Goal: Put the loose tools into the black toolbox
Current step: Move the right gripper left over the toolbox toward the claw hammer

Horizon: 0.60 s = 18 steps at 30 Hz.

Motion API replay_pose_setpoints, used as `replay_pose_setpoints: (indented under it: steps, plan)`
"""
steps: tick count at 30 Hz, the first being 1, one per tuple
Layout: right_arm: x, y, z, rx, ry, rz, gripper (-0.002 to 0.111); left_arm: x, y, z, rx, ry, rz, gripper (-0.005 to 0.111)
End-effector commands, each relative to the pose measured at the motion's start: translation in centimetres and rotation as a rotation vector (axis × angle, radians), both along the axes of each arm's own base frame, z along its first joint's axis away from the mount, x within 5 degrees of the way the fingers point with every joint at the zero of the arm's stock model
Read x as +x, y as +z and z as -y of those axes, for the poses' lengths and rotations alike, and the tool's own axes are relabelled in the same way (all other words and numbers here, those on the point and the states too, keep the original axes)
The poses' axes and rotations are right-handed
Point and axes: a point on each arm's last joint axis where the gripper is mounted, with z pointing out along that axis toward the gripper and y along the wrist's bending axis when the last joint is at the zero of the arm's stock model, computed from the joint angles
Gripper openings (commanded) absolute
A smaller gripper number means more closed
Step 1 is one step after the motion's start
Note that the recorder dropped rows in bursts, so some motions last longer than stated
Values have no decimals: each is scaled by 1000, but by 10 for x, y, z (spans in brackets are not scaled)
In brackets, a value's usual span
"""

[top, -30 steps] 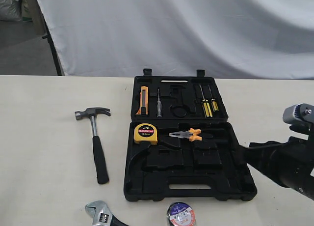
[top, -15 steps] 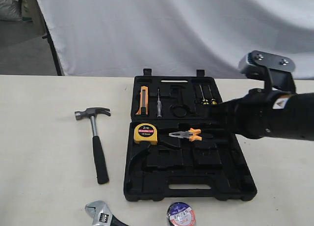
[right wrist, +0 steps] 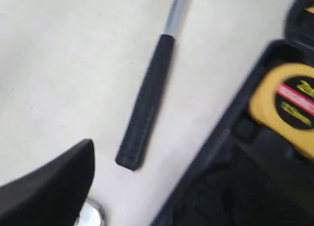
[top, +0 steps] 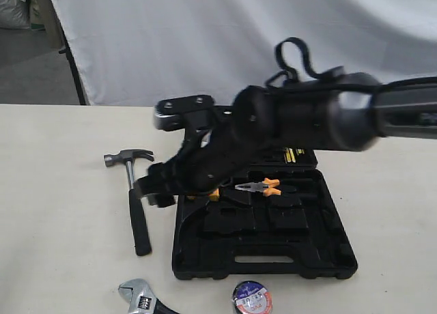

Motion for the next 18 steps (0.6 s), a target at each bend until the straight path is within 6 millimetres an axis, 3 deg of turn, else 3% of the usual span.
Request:
replay_pose_setpoints:
  steps: [1, 7, 12, 18]
  plan:
    - [8, -6, -48, -22, 163, 58, 76, -1, 2, -1, 2, 26, 13, 1]
    - [36, -33, -99, -37, 255, 136, 76, -1, 2, -1, 2, 26, 13, 1]
    - [69, -57, -107, -118, 258, 170, 76, -1, 2, -1, 2, 26, 13, 1]
    - [86, -86, -118, -109, 264, 208, 76, -1, 2, -1, 2, 26, 13, 1]
